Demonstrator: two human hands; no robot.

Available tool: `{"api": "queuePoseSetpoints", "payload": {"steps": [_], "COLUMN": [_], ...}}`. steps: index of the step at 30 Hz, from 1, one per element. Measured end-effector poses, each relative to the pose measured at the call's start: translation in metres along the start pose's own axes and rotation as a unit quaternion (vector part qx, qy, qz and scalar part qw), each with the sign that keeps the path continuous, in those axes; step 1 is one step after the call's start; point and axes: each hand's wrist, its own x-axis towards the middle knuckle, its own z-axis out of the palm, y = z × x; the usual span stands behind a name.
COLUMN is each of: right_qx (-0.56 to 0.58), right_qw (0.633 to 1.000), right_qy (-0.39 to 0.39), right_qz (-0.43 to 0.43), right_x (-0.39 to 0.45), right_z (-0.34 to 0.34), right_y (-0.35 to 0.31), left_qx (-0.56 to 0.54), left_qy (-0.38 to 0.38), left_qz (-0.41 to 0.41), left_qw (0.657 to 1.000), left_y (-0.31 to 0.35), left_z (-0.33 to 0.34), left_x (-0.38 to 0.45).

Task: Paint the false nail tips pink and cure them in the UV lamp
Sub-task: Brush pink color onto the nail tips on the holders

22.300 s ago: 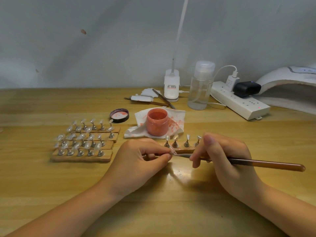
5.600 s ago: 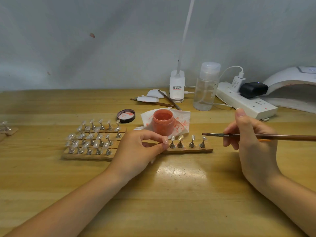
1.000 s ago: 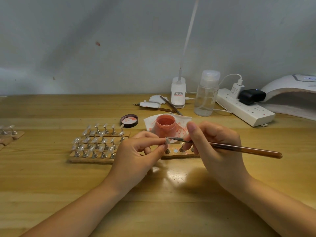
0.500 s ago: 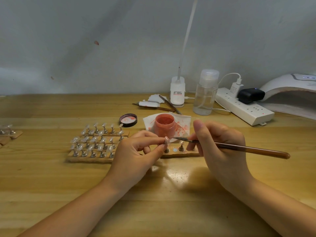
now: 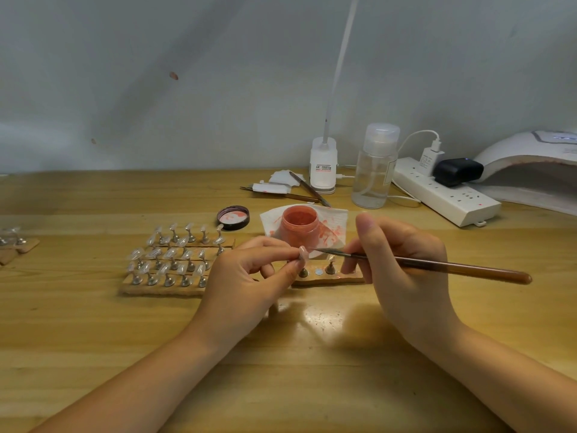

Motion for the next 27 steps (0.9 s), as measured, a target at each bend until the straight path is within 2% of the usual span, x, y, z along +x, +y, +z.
{"api": "queuePoseSetpoints", "payload": {"steps": [5, 11, 20, 27], "right_qx": [-0.002, 0.017, -0.023, -0.016], "right_qw": [1.0, 1.0, 0.999, 1.0], "right_qy": [-0.024, -0.006, -0.032, -0.015], "right_qz": [0.016, 0.006, 0.009, -0.014], "right_x": [-0.0001, -0.0031, -0.0004, -0.0036], "right_z": [0.0024, -0.0027, 0.0021, -0.0031], "right_y": [0.0017, -0.0008, 0.0025, 0.0003], "left_qx": [-0.009, -0.016, -0.017, -0.023], "left_qy": [0.002, 0.002, 0.007, 0.006], "left_qz": [0.01, 0.0, -0.013, -0.014], "left_qw": [1.0, 1.0, 1.0, 1.0], "left_y": [0.0007, 0.0005, 0.003, 0.0041], "left_z": [0.0013, 0.0003, 0.001, 0.0005], "left_x": [0.0001, -0.0005, -0.0012, -0.0015]}}
